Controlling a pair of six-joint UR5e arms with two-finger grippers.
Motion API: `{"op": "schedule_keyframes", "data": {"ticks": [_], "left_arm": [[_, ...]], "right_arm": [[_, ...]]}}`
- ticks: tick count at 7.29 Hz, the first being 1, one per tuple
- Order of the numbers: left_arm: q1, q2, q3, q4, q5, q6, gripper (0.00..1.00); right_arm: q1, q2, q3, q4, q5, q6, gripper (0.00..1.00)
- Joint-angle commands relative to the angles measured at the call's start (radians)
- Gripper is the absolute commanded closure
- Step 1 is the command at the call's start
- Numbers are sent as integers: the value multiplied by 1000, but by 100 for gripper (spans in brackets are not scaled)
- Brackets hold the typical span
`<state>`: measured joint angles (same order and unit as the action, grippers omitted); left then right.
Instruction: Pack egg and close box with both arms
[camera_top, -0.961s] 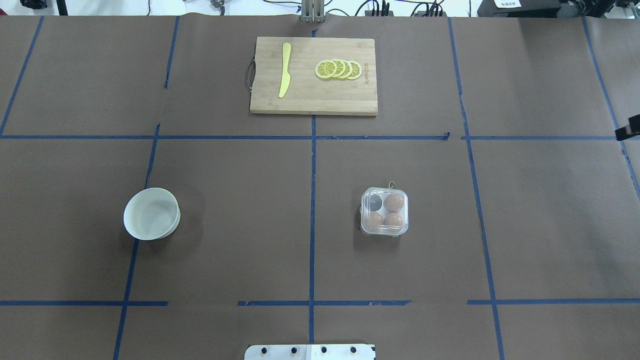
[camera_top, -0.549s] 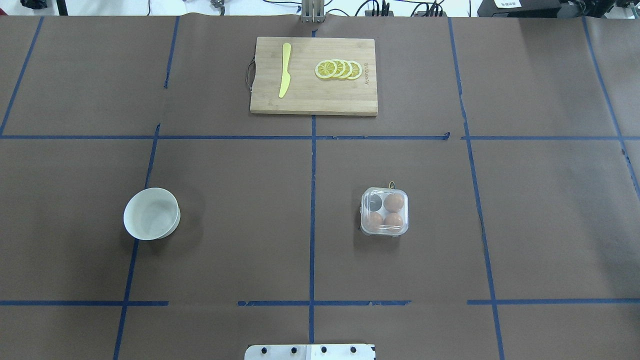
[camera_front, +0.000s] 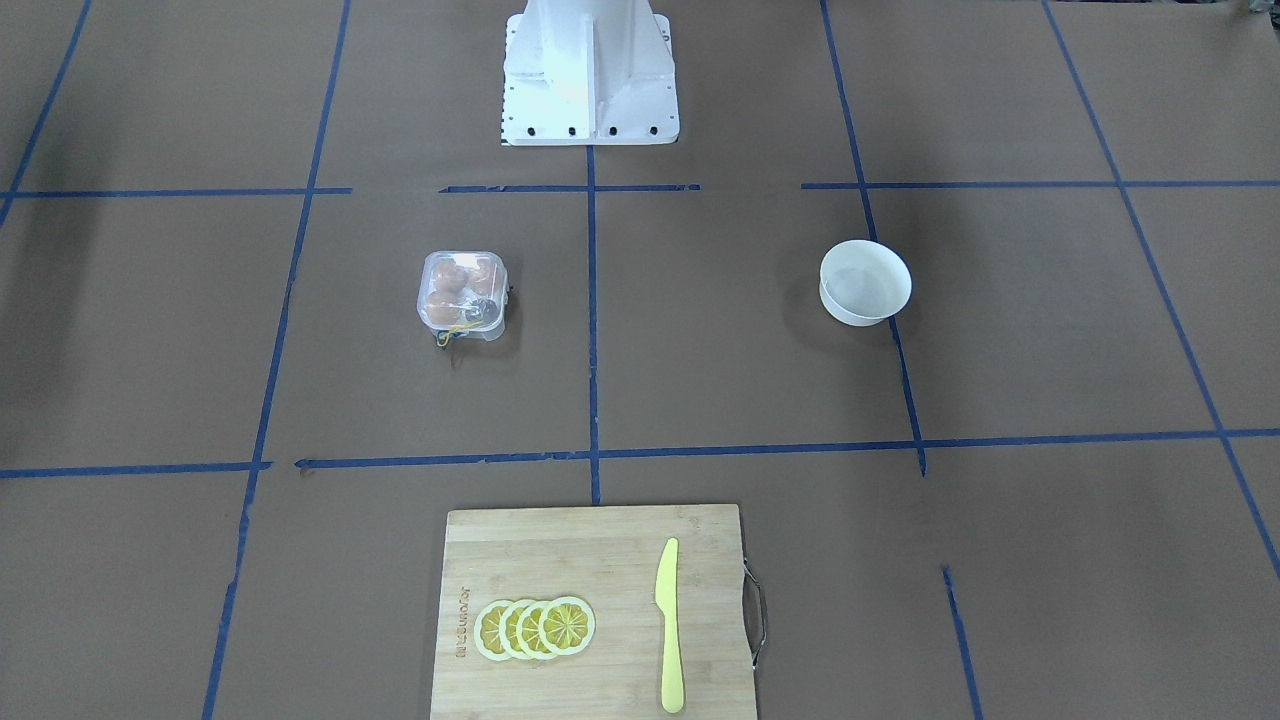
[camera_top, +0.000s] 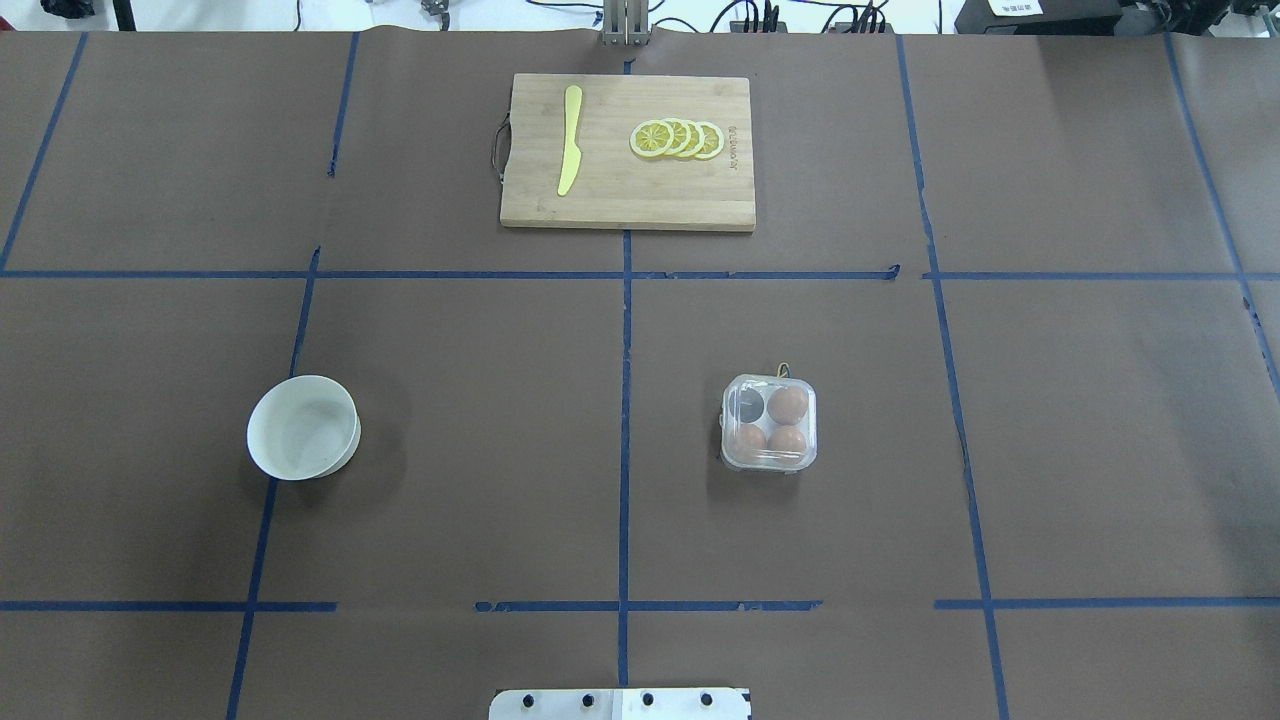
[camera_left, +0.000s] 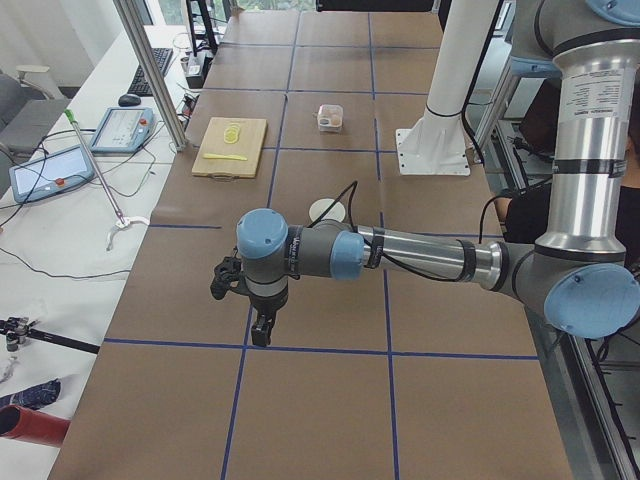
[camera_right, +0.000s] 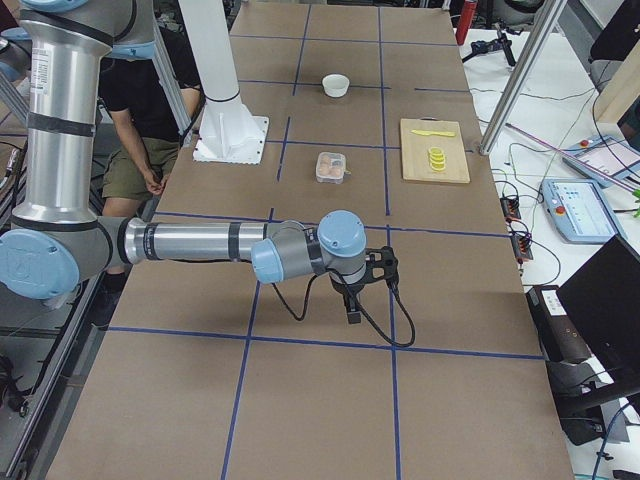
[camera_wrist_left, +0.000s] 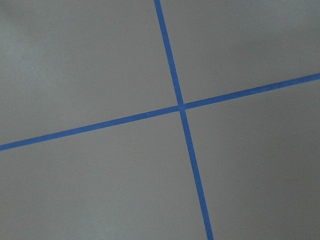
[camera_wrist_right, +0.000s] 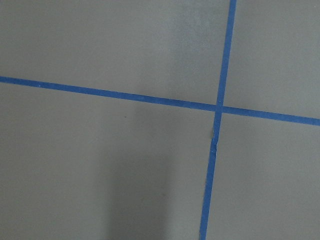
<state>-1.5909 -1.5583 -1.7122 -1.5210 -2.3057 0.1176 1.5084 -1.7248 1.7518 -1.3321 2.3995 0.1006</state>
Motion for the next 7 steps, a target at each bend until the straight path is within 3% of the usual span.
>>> {"op": "schedule_keyframes", "data": {"ticks": [1,2,5,7], "left_arm": [[0,0,8,-2,-53,-62,0],[3,0,0,-5,-87,-157,0],[9,7,-3,-34,-77,-177,0],[28,7,-6,-70,30,-173,0]], "right_arm": [[1,-4,-2,-7,1,5,0],[-1,-3,-8,-6,4,13,0],[-1,-3,-6,-7,36,16,0],[-1,-2,-8,-7,35,16,0]]}}
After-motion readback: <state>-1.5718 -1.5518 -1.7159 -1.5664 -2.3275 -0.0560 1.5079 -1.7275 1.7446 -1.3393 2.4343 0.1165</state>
